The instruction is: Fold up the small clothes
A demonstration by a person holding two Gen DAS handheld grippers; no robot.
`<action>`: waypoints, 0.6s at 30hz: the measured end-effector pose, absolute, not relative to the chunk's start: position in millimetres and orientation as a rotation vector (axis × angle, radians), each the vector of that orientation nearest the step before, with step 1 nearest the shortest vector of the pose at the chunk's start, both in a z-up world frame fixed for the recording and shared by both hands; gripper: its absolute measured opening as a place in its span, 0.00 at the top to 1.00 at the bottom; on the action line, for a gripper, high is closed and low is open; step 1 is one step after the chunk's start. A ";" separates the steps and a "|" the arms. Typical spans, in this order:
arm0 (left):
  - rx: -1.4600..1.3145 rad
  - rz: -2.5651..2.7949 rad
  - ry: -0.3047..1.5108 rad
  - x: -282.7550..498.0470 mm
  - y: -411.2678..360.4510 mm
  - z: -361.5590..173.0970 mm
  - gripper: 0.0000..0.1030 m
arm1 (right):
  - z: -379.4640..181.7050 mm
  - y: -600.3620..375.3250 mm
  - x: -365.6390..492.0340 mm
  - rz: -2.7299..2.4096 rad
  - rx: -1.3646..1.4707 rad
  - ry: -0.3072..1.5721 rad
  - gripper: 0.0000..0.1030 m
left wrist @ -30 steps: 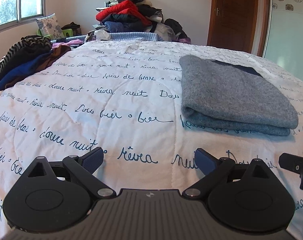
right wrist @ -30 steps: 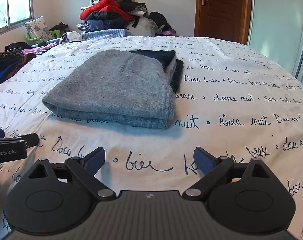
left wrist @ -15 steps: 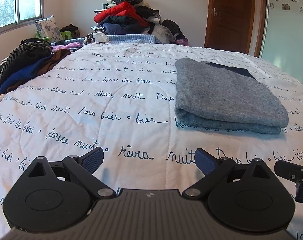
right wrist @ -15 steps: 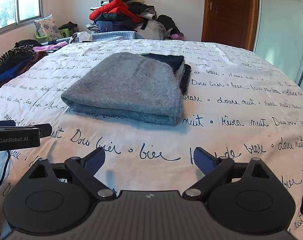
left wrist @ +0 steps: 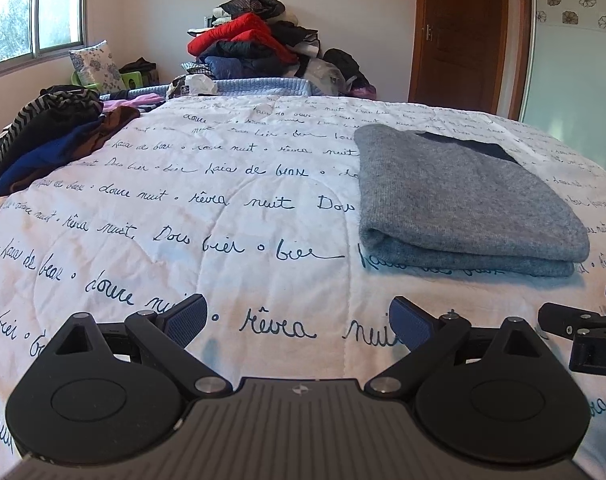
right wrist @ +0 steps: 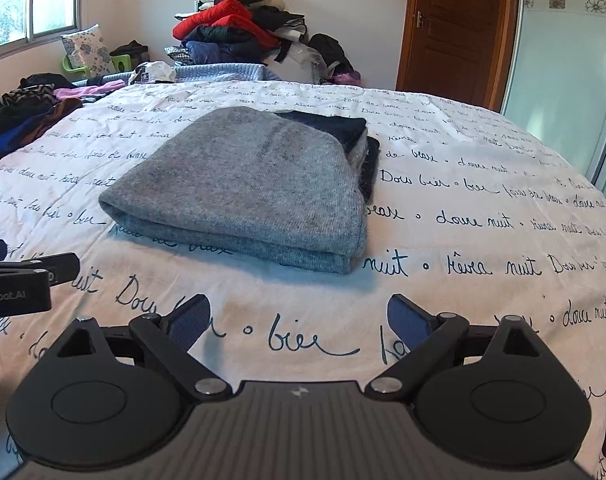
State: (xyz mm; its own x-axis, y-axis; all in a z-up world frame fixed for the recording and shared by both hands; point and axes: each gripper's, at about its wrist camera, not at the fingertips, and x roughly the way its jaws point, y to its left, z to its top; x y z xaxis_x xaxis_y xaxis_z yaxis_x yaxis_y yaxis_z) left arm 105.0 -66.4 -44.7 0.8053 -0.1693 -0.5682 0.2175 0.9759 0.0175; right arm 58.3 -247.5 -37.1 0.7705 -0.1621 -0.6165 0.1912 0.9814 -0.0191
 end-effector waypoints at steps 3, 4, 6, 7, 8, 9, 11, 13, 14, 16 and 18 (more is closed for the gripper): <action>0.078 -0.205 0.618 109.5 -64.8 -52.7 0.07 | -47.4 -251.0 68.1 -0.220 0.048 0.692 0.06; 0.077 -0.207 0.624 110.2 -64.9 -55.5 0.07 | -51.9 -252.6 70.3 -0.222 0.058 0.706 0.04; 0.087 -0.206 0.632 111.2 -66.4 -60.3 0.05 | -59.5 -255.2 70.1 -0.226 0.074 0.698 0.00; 0.094 -0.203 0.633 111.4 -67.4 -61.6 0.05 | -61.7 -255.7 69.3 -0.224 0.078 0.689 0.00; 0.099 -0.201 0.633 111.6 -68.2 -62.2 0.04 | -62.8 -256.5 68.3 -0.223 0.082 0.683 0.00; 0.104 -0.199 0.634 111.6 -69.5 -63.4 0.02 | -63.5 -257.1 67.4 -0.221 0.087 0.678 0.00; 0.109 -0.198 0.641 112.3 -70.3 -65.2 0.00 | -64.9 -259.9 64.7 -0.212 0.101 0.664 0.00; 0.107 -0.200 0.644 113.1 -70.1 -65.6 0.00 | -65.6 -262.8 63.2 -0.206 0.120 0.658 0.00; 0.103 -0.201 0.646 113.5 -69.6 -65.9 0.00 | -65.9 -262.5 63.0 -0.206 0.120 0.656 0.00; 0.095 -0.204 0.648 114.0 -68.8 -66.4 0.00 | -65.9 -259.6 63.8 -0.212 0.105 0.659 0.00; 0.091 -0.205 0.648 114.0 -68.1 -66.5 0.00 | -65.9 -259.1 63.8 -0.213 0.103 0.659 0.00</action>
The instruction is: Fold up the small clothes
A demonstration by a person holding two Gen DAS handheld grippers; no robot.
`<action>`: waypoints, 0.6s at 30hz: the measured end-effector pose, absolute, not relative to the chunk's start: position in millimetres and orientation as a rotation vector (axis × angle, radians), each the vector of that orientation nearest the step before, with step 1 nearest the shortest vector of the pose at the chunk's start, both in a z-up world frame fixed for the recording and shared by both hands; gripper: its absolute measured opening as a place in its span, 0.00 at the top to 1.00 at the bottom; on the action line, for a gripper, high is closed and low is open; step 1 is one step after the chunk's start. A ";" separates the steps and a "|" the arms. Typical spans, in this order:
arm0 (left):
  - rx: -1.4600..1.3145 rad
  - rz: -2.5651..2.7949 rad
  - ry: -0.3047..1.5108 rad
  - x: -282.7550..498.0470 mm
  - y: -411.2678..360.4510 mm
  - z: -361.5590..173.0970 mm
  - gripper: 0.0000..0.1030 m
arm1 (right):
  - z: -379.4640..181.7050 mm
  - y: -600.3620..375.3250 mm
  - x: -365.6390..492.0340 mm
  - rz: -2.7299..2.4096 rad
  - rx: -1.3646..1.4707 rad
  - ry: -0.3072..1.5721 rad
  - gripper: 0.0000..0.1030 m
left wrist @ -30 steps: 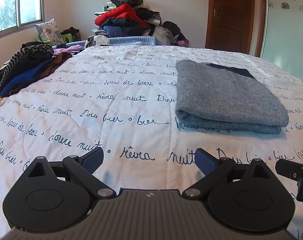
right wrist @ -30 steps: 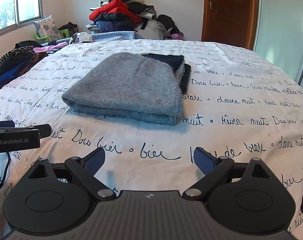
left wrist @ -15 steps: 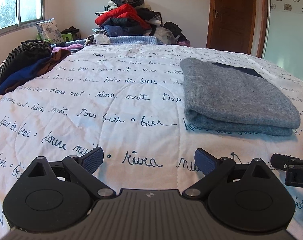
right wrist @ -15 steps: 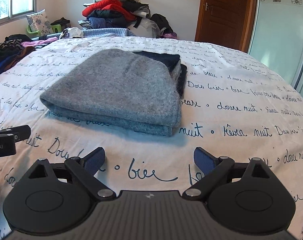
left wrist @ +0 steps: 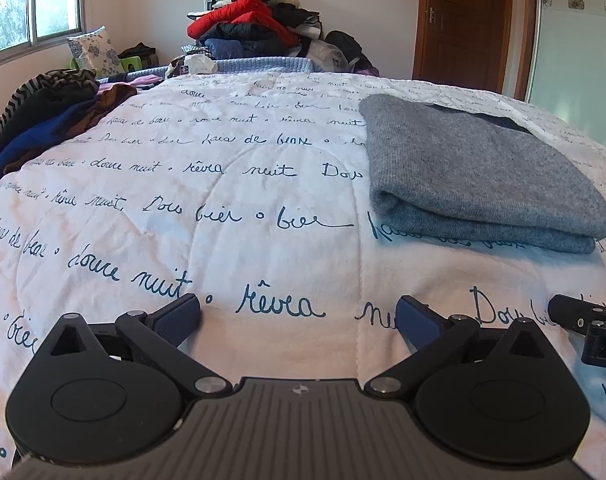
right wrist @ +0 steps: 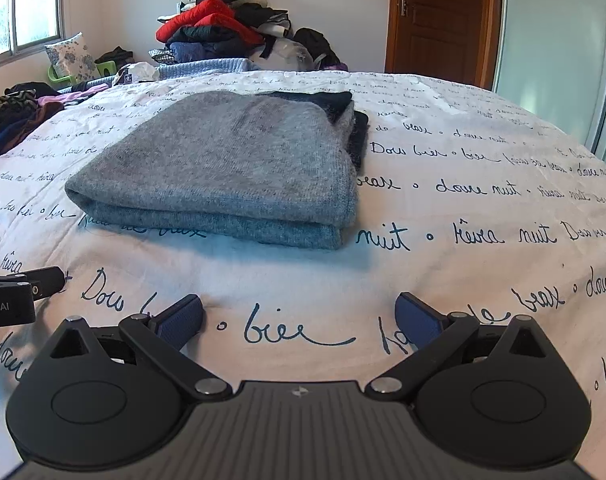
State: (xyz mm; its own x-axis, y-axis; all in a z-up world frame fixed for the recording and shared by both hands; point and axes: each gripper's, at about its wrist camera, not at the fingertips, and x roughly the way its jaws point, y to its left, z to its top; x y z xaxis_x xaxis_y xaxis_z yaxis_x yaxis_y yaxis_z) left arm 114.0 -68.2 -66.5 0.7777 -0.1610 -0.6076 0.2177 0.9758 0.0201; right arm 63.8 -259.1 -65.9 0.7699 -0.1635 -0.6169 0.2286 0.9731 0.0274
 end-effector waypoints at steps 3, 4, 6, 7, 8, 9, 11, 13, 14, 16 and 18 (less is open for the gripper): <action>0.094 -0.203 0.648 114.0 -68.5 -66.7 0.00 | -66.1 -259.6 63.6 -0.211 0.108 0.658 0.00; 0.096 -0.202 0.648 114.0 -68.8 -66.7 0.00 | -66.1 -259.2 63.5 -0.212 0.106 0.658 0.00; 0.098 -0.200 0.648 113.9 -69.7 -66.4 0.00 | -66.2 -259.1 63.5 -0.212 0.107 0.658 0.00; 0.098 -0.199 0.647 113.7 -69.8 -66.4 0.00 | -66.2 -258.9 63.6 -0.212 0.108 0.658 0.00; 0.098 -0.199 0.647 113.7 -69.8 -66.3 0.00 | -66.2 -258.9 63.5 -0.212 0.106 0.658 0.00; 0.097 -0.200 0.648 113.8 -69.8 -66.2 0.00 | -66.2 -259.1 63.5 -0.213 0.106 0.658 0.00; 0.097 -0.200 0.647 113.5 -70.0 -66.3 0.00 | -66.2 -259.0 63.5 -0.212 0.107 0.658 0.00; 0.097 -0.200 0.647 113.4 -70.0 -66.3 0.00 | -66.2 -259.1 63.5 -0.212 0.106 0.658 0.00; 0.097 -0.199 0.646 113.3 -70.0 -66.3 0.00 | -66.2 -259.1 63.5 -0.212 0.107 0.658 0.00; 0.097 -0.199 0.646 113.2 -70.0 -66.3 0.00 | -66.2 -258.8 63.6 -0.212 0.106 0.658 0.00; 0.096 -0.200 0.646 113.2 -69.8 -66.3 0.00 | -66.2 -259.1 63.4 -0.212 0.107 0.658 0.00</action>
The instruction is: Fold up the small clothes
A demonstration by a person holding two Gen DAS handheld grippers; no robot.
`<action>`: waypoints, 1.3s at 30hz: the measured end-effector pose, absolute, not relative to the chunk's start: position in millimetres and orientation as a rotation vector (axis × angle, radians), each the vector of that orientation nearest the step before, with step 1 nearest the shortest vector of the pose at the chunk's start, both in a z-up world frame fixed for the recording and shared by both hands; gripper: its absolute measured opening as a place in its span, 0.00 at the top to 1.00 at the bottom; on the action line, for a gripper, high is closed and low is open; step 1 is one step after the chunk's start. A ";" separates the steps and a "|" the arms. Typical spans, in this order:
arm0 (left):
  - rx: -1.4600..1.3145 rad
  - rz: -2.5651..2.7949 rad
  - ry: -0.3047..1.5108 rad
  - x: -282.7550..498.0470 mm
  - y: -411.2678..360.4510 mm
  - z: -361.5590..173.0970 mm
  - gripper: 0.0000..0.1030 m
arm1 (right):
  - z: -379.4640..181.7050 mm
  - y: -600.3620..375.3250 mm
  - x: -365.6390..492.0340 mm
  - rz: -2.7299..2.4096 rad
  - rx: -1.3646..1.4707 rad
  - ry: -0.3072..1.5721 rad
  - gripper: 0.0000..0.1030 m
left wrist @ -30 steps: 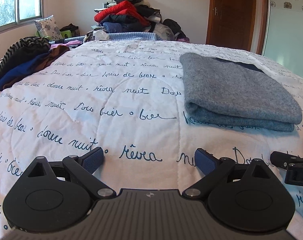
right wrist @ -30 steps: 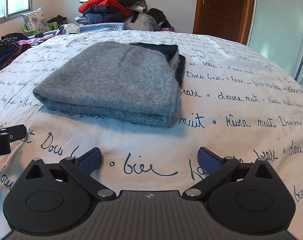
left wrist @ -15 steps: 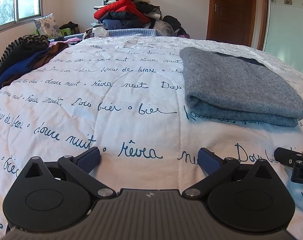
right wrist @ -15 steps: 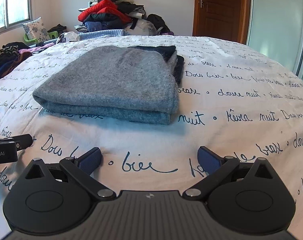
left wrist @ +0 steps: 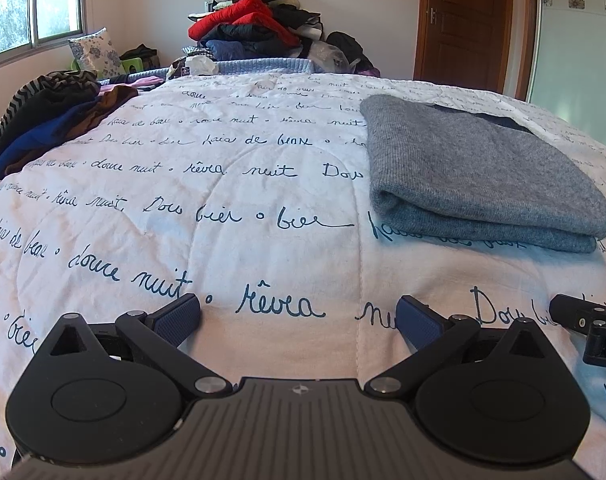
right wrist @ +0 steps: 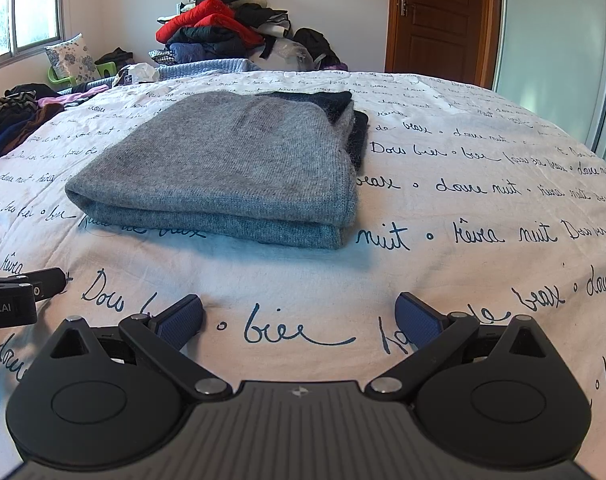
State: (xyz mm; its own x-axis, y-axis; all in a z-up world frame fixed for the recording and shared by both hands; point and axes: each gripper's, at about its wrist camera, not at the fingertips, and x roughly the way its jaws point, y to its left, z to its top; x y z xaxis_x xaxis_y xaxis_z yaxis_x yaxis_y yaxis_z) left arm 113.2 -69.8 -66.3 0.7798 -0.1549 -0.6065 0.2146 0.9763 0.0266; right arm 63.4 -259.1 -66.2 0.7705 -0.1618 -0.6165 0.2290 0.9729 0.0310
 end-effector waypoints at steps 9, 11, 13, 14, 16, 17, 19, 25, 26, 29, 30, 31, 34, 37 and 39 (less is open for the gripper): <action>0.096 -0.200 0.646 113.2 -70.0 -66.2 0.00 | -66.1 -259.1 63.4 -0.212 0.107 0.658 0.00; 0.095 -0.200 0.646 113.2 -70.0 -66.2 0.00 | -66.1 -259.1 63.4 -0.212 0.107 0.658 0.00; 0.095 -0.200 0.646 113.2 -70.1 -66.2 0.00 | -66.1 -259.1 63.4 -0.212 0.107 0.658 0.00; 0.095 -0.200 0.646 113.2 -70.0 -66.3 0.00 | -66.1 -259.2 63.4 -0.212 0.107 0.658 0.00; 0.094 -0.200 0.646 113.3 -69.9 -66.3 0.00 | -66.1 -259.0 63.5 -0.212 0.107 0.658 0.00; 0.093 -0.201 0.647 113.2 -69.8 -66.0 0.00 | -66.1 -259.2 63.4 -0.212 0.107 0.658 0.00; 0.089 -0.202 0.646 113.0 -69.6 -65.7 0.00 | -66.1 -259.0 63.5 -0.212 0.107 0.658 0.00; 0.084 -0.204 0.647 113.5 -69.5 -65.7 0.00 | -66.2 -259.0 63.5 -0.212 0.106 0.658 0.00; 0.083 -0.205 0.647 113.6 -69.7 -65.6 0.00 | -66.2 -259.0 63.5 -0.212 0.106 0.658 0.00; 0.083 -0.204 0.648 113.6 -70.0 -65.8 0.00 | -66.3 -258.9 63.6 -0.213 0.106 0.658 0.00; 0.083 -0.204 0.648 113.6 -70.0 -65.8 0.00 | -66.3 -258.8 63.6 -0.213 0.106 0.658 0.00; 0.084 -0.204 0.648 113.6 -70.3 -65.8 0.00 | -66.3 -258.7 63.7 -0.213 0.106 0.658 0.00; 0.090 -0.201 0.647 113.5 -71.2 -65.9 0.00 | -66.3 -258.7 63.6 -0.213 0.106 0.658 0.00; 0.087 -0.202 0.647 113.6 -70.8 -65.9 0.00 | -66.3 -258.9 63.5 -0.213 0.106 0.658 0.00; 0.088 -0.202 0.647 113.6 -70.6 -66.0 0.00 | -66.3 -258.8 63.6 -0.213 0.106 0.657 0.00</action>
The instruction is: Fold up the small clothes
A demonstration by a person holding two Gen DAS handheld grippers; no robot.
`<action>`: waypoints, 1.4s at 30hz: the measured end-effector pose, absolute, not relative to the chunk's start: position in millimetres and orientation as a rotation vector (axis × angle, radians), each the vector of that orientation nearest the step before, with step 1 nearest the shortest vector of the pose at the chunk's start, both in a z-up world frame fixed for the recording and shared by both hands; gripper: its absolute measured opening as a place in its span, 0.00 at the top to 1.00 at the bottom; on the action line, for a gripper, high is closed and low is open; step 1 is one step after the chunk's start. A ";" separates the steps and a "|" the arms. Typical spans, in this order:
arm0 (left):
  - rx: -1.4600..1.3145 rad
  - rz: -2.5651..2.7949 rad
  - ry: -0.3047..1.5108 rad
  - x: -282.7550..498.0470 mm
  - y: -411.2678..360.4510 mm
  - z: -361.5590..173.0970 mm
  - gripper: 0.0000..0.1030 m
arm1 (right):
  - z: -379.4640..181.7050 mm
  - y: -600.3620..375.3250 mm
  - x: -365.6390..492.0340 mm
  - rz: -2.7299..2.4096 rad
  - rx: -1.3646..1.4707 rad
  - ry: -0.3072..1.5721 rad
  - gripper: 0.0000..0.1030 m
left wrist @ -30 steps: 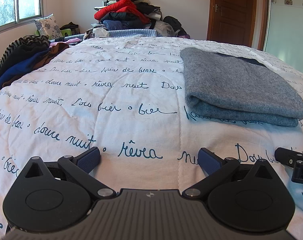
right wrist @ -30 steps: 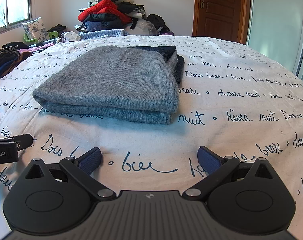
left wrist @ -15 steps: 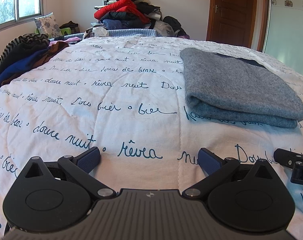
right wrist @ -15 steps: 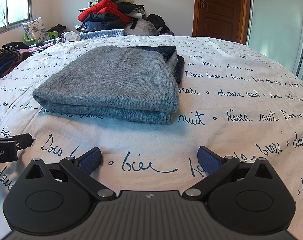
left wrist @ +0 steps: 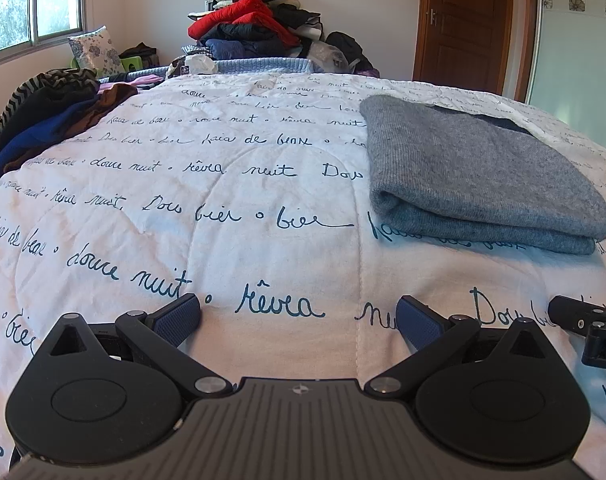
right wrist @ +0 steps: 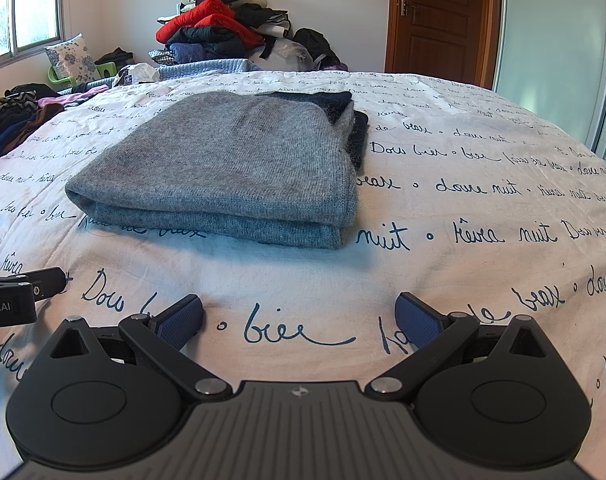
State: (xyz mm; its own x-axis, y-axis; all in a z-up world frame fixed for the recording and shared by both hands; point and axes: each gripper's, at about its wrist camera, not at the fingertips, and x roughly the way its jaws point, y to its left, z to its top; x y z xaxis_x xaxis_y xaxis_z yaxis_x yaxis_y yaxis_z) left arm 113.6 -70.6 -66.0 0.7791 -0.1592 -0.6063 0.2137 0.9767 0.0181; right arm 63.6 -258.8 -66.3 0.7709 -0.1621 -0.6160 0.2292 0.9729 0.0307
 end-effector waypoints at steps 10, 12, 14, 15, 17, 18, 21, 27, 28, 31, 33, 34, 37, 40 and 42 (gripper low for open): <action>0.082 -0.204 0.646 114.0 -70.3 -66.1 0.00 | -66.3 -258.8 63.7 -0.213 0.106 0.658 0.00; 0.082 -0.204 0.647 114.1 -70.3 -66.3 0.00 | -66.4 -259.0 63.7 -0.213 0.106 0.658 0.00; 0.081 -0.204 0.647 114.2 -70.4 -66.4 0.00 | -66.4 -259.0 63.7 -0.213 0.106 0.658 0.00; 0.080 -0.205 0.646 113.7 -69.8 -66.4 0.00 | -66.4 -258.9 63.7 -0.213 0.106 0.658 0.00; 0.080 -0.205 0.646 113.7 -69.9 -66.5 0.00 | -66.5 -258.9 63.8 -0.213 0.106 0.657 0.00; 0.080 -0.205 0.646 113.7 -69.8 -66.5 0.00 | -66.5 -258.8 63.9 -0.213 0.106 0.657 0.00; 0.080 -0.205 0.646 113.7 -70.0 -66.4 0.00 | -66.6 -258.9 63.9 -0.213 0.106 0.657 0.00; 0.080 -0.205 0.646 113.7 -69.9 -66.4 0.00 | -66.6 -258.8 63.8 -0.213 0.106 0.657 0.00; 0.080 -0.205 0.646 113.8 -70.0 -66.5 0.00 | -66.6 -258.6 63.9 -0.213 0.106 0.657 0.00; 0.079 -0.205 0.646 113.7 -70.0 -66.4 0.00 | -66.6 -258.8 63.7 -0.213 0.106 0.657 0.00; 0.077 -0.206 0.646 113.4 -69.5 -66.4 0.00 | -66.6 -258.7 63.8 -0.213 0.106 0.658 0.00; 0.076 -0.206 0.646 113.5 -69.7 -66.4 0.00 | -66.6 -258.8 63.7 -0.213 0.106 0.657 0.00; 0.076 -0.206 0.646 113.5 -69.8 -66.5 0.00 | -66.6 -258.6 63.8 -0.213 0.106 0.657 0.00; 0.077 -0.206 0.646 113.6 -70.1 -66.5 0.00 | -66.6 -258.6 63.8 -0.213 0.106 0.657 0.00; 0.078 -0.205 0.646 113.4 -69.9 -66.6 0.00 | -66.6 -258.8 63.7 -0.213 0.106 0.657 0.00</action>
State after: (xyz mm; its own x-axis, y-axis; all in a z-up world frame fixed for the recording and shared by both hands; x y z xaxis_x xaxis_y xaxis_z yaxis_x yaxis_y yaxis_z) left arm 113.4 -69.9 -66.6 0.7791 -0.1650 -0.6047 0.2137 0.9768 0.0088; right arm 63.7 -258.8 -66.6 0.7709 -0.1623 -0.6160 0.2293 0.9729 0.0306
